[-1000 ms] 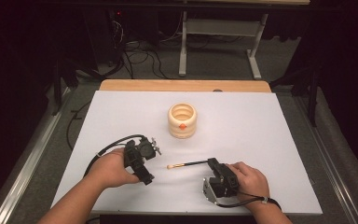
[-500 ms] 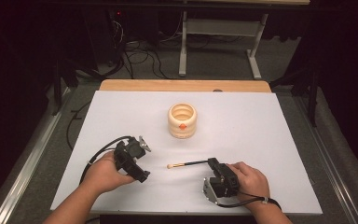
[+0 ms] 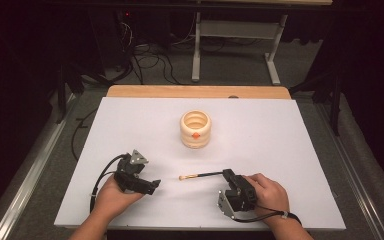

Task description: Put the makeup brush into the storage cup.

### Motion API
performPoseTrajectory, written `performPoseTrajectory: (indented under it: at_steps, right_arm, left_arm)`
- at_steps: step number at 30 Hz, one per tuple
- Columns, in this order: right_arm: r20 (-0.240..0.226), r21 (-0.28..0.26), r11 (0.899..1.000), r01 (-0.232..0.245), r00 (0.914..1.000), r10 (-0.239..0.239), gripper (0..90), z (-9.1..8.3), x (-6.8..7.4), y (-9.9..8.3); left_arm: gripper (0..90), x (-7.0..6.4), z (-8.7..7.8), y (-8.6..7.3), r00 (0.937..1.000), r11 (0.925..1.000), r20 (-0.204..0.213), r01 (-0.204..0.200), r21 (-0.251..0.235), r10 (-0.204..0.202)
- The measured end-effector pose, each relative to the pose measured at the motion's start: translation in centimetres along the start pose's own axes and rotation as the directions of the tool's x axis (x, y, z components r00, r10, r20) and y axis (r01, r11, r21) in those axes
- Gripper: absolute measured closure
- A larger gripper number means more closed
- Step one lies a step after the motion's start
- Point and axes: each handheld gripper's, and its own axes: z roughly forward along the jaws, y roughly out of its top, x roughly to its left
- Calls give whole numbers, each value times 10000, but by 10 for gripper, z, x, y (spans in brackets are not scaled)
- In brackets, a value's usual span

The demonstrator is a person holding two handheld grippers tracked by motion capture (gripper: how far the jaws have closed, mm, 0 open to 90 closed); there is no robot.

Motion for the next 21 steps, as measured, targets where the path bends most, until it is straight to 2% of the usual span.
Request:
performPoseTrajectory:
  at_steps: [3,7,10,13,15,17,21]
  right_arm:
    - [-10,-12,10000,-63,10000,63,877,0,0,0]
    - [-18,24,10000,-93,10000,93,877,0,0,0]
    - [-31,-51,9998,-173,9998,173,877,1,0,0]
    - [-45,31,9996,-284,9996,284,877,0,1,0]
    - [-67,11,9995,-318,9995,318,877,1,2,0]
    - [-91,-44,9995,-318,9995,318,877,2,2,0]
    - [-121,59,9987,-507,9986,507,877,5,4,-1]
  left_arm:
    - [70,2,0,-5,9993,9967,-12,379,-714,-381]
    - [70,2,3,-11,9991,9903,10,417,-1328,-419]
    - [69,3,5,-16,9988,9802,239,475,-1923,-437]
    - [69,3,8,-20,9985,9757,382,457,-2143,-384]
    - [70,2,7,-20,9989,9698,378,366,-2412,-282]
    - [70,2,6,-22,9982,9642,554,386,-2623,-249]
    - [72,4,4,-24,9976,9521,508,609,-2996,-478]
